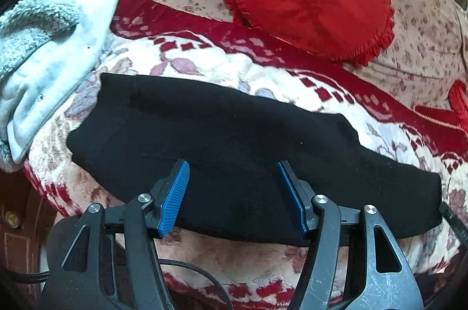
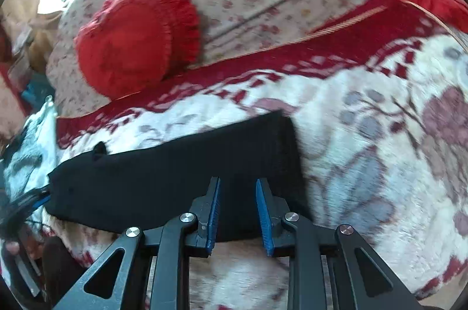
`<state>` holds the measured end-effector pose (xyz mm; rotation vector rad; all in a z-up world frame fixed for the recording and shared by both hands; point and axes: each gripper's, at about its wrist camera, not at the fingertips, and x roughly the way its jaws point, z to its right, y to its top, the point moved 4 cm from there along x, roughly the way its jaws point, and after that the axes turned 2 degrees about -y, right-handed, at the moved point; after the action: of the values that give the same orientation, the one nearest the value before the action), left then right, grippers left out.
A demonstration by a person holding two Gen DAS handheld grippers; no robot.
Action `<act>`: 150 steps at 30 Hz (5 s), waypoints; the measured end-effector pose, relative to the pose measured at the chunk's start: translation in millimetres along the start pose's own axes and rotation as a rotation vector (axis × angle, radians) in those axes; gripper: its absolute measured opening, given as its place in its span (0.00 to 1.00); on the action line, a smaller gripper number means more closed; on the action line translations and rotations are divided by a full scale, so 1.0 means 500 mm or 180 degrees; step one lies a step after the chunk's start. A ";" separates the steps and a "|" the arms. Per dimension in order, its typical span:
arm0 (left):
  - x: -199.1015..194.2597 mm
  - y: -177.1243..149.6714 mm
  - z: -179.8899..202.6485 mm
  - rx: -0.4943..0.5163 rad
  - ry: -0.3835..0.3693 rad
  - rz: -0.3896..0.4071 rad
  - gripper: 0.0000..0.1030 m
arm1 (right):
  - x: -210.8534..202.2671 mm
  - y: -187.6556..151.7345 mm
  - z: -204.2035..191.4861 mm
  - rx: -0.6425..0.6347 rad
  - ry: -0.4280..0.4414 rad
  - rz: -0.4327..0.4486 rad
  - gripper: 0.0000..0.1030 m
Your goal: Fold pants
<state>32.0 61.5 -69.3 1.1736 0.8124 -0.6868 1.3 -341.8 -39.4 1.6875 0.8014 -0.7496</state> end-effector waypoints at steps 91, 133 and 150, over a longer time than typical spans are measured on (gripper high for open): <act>0.032 0.084 0.335 0.1374 -0.1006 -0.0405 0.21 | 0.022 -0.007 -0.328 -0.1072 0.1305 0.0080 0.14; 0.049 -0.048 0.227 -0.0014 -0.1441 -0.1002 0.65 | 0.081 0.012 -0.195 -0.0511 0.0857 -0.0187 0.39; 0.064 -0.012 0.220 0.0388 -0.0999 -0.0662 0.14 | 0.100 0.049 -0.259 -0.0955 0.0728 -0.0067 0.25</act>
<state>64.9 -47.8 -79.6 1.0629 0.6377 -1.0756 61.2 -214.3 -36.5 1.5092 1.0373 -0.4284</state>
